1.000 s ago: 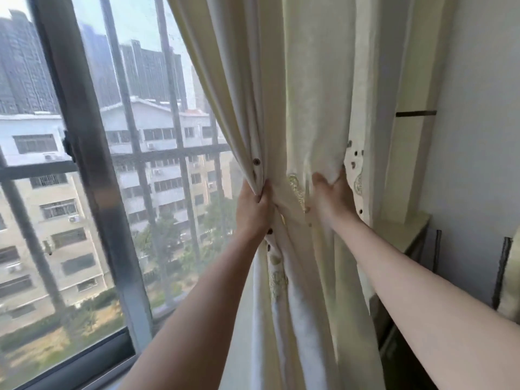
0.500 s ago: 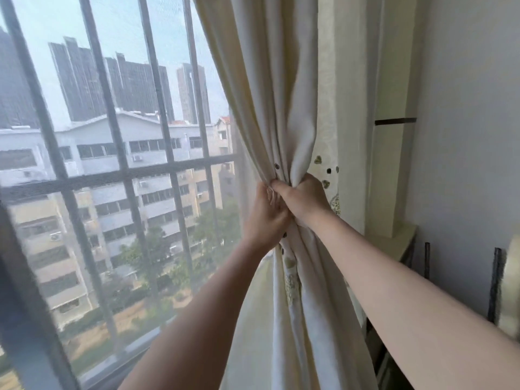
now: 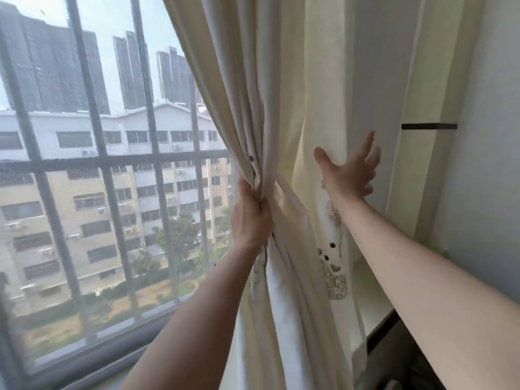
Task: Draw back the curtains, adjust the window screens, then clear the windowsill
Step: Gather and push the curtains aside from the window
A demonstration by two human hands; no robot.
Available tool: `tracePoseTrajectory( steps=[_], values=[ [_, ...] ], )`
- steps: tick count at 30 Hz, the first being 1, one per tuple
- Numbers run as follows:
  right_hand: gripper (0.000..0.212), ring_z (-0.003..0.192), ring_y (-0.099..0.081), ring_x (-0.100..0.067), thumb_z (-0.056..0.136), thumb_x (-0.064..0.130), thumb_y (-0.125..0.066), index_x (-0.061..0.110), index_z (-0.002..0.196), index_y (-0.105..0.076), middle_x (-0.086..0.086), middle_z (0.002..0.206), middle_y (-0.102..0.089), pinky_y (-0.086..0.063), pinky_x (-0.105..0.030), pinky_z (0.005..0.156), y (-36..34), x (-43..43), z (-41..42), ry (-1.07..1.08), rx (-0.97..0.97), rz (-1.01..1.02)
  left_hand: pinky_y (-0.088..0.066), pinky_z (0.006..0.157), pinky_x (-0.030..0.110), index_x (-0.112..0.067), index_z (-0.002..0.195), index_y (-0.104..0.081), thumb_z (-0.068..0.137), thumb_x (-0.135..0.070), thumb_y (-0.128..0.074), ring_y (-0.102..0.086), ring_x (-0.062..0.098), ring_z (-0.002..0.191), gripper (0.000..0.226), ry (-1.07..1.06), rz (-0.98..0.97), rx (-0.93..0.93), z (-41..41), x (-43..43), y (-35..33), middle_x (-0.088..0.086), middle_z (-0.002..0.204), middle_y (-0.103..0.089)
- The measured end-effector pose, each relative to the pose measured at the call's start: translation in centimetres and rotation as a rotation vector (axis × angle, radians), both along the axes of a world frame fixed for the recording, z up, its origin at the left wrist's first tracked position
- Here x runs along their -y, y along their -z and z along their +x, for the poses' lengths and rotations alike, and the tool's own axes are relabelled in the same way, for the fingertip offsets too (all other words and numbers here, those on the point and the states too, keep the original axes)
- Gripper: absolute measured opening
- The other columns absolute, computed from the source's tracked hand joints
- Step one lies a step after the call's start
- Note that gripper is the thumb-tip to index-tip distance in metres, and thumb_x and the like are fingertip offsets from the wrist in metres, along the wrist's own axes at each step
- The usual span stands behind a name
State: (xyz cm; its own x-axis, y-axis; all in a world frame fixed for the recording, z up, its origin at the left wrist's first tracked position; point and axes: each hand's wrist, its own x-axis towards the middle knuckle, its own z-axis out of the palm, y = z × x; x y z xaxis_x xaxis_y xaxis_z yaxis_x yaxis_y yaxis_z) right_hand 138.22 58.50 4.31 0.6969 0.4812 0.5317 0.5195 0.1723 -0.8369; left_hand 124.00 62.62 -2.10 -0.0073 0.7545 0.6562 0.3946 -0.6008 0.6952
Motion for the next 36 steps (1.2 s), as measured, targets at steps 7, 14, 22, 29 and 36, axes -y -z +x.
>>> tracePoseTrajectory(
  steps=[7,14,22,29,36],
  values=[
    [0.112,0.134,-0.041,-0.015,0.061,0.070,-0.066,0.021,0.148,-0.016,-0.001,0.148,-0.040,-0.029,-0.028,0.111,1.5,-2.8,-1.3,-0.758,-0.114,-0.086,-0.042,0.061,0.036,-0.015,0.126,-0.034,0.091,-0.016,-0.040,-0.056,0.026,0.081,0.036,0.040,0.007,-0.063,3.8,-1.8,-0.6,0.001,0.098,-0.057],
    [0.076,0.108,-0.062,-0.027,0.082,0.037,-0.063,0.026,0.144,-0.021,-0.004,0.120,-0.064,-0.049,-0.038,0.095,1.6,-3.8,-0.4,-0.385,0.243,-0.114,-0.035,0.103,0.038,-0.015,0.134,-0.037,0.082,-0.026,-0.051,-0.040,0.024,0.121,0.054,0.222,0.009,-0.131,6.9,-2.6,-0.1,0.006,0.129,-0.045],
    [0.043,0.092,-0.065,-0.034,0.090,0.029,-0.053,0.022,0.131,-0.044,-0.012,0.100,-0.070,-0.053,-0.037,0.078,1.3,-5.9,5.8,-0.118,0.314,-0.122,-0.053,0.074,0.043,-0.024,0.137,-0.020,0.072,-0.015,-0.049,-0.064,0.029,0.092,0.072,0.389,-0.018,-0.032,12.9,-4.4,0.3,0.011,0.101,-0.066],
    [0.049,0.081,-0.066,-0.037,0.076,0.048,-0.039,0.031,0.123,-0.042,-0.015,0.091,-0.065,-0.056,-0.046,0.072,1.5,-8.9,13.4,-0.005,0.350,-0.179,-0.050,0.074,0.041,-0.031,0.144,-0.010,0.081,-0.012,-0.053,-0.060,0.035,0.101,0.079,0.350,-0.053,-0.212,20.7,-6.4,0.1,0.012,0.121,-0.060],
    [0.075,0.090,-0.058,-0.038,0.090,0.028,-0.049,0.016,0.150,-0.004,-0.021,0.133,-0.037,-0.049,-0.042,0.072,1.3,-10.5,19.8,0.346,0.772,-0.362,-0.022,0.109,0.041,-0.031,0.147,-0.005,0.082,-0.021,-0.059,-0.019,0.026,0.139,0.085,0.301,-0.031,-0.337,26.2,-9.3,0.0,0.000,0.154,-0.013]
  ],
)
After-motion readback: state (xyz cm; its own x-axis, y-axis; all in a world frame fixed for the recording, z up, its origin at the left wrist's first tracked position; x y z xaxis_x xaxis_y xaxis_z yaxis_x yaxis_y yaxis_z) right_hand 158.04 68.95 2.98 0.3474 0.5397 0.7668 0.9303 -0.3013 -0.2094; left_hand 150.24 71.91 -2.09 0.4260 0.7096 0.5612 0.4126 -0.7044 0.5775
